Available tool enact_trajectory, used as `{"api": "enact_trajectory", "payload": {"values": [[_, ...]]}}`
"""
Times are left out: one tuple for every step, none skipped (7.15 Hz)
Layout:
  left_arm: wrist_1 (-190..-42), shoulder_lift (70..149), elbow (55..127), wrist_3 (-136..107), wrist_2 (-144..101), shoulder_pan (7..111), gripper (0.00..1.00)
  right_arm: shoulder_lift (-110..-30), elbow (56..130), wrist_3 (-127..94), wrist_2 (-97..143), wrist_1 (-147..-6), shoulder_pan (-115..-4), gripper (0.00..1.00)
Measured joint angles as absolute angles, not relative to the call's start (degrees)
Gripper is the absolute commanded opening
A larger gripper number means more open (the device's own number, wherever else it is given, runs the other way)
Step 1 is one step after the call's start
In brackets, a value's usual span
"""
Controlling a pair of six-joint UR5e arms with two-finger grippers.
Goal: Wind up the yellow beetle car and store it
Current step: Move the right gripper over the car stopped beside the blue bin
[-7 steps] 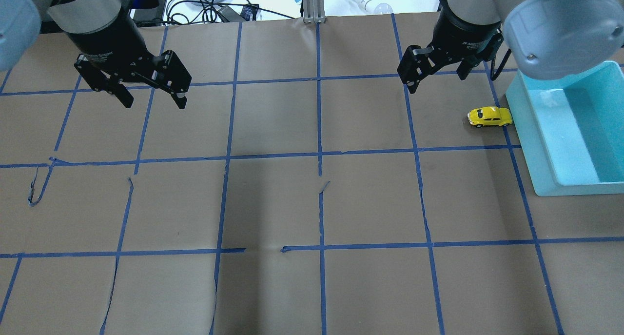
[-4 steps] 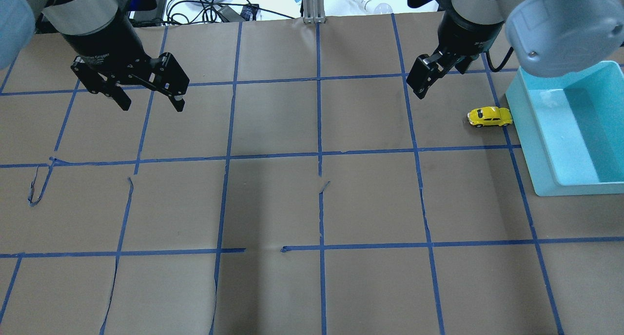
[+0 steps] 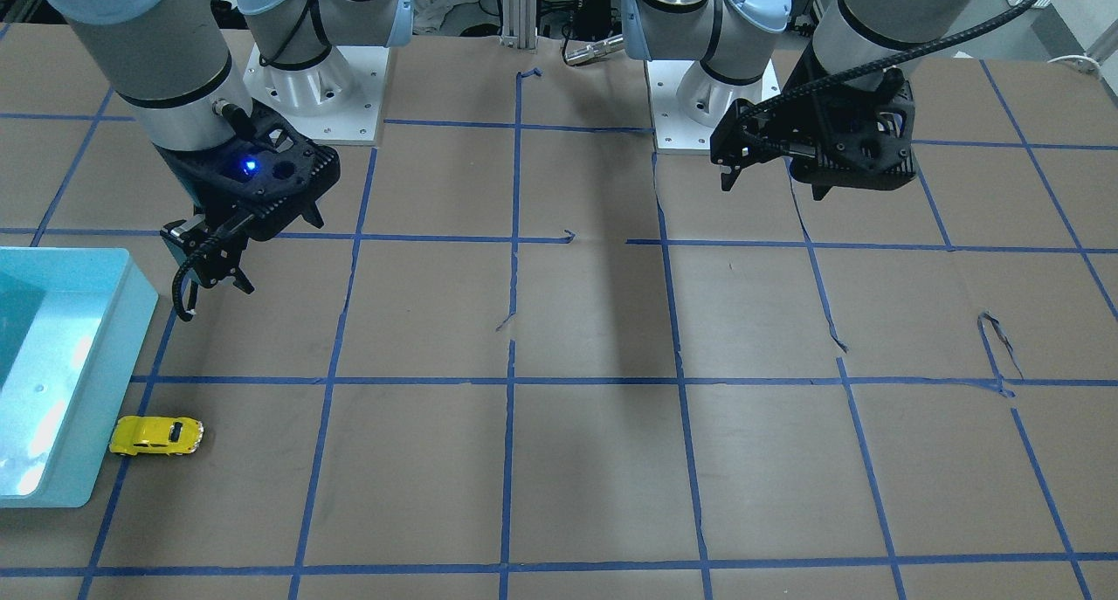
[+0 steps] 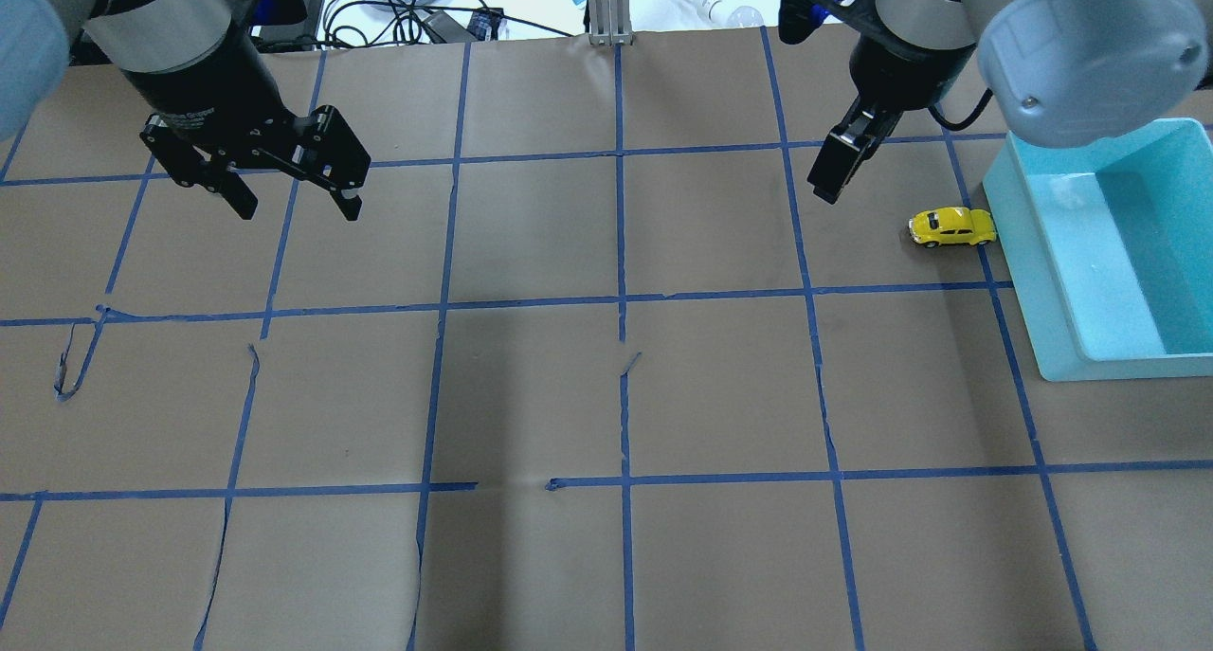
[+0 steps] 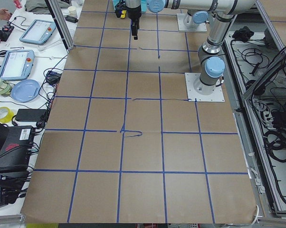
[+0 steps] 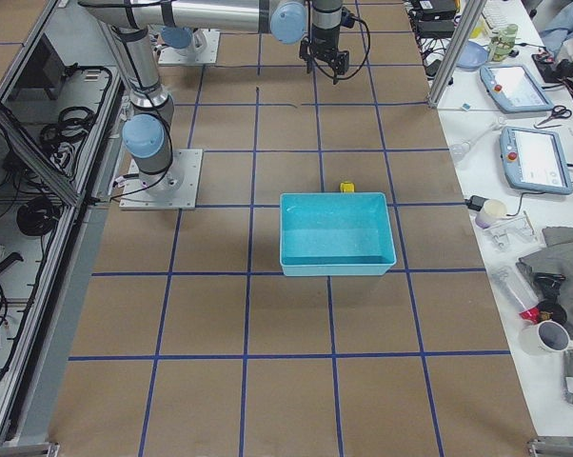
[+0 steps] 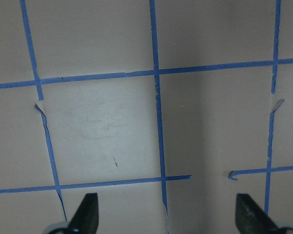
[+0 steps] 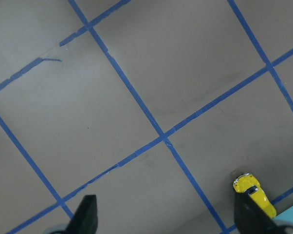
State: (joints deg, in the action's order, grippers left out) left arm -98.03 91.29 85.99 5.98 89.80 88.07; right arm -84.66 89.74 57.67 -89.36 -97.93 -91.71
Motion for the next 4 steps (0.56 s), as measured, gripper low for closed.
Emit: {"api": "enact_trajectory", "payload": {"values": [[-98.1, 91.3, 86.0, 6.0, 89.9, 88.1, 1.0, -84.4, 89.7, 64.0, -89.4, -98.0, -91.2, 1.0], [-98.2, 91.2, 86.0, 6.0, 89.9, 88.0, 1.0, -84.1, 89.7, 69.1, -89.4, -98.1, -90.7, 1.0], [-98.2, 91.2, 86.0, 6.0, 89.9, 88.0, 1.0, -83.8, 89.7, 73.4, -89.4, -98.4, -90.1, 1.0], [-98.2, 91.2, 86.0, 6.0, 89.9, 88.0, 1.0, -83.5, 89.7, 76.8, -89.5, -98.8, -89.4, 1.0]]}}
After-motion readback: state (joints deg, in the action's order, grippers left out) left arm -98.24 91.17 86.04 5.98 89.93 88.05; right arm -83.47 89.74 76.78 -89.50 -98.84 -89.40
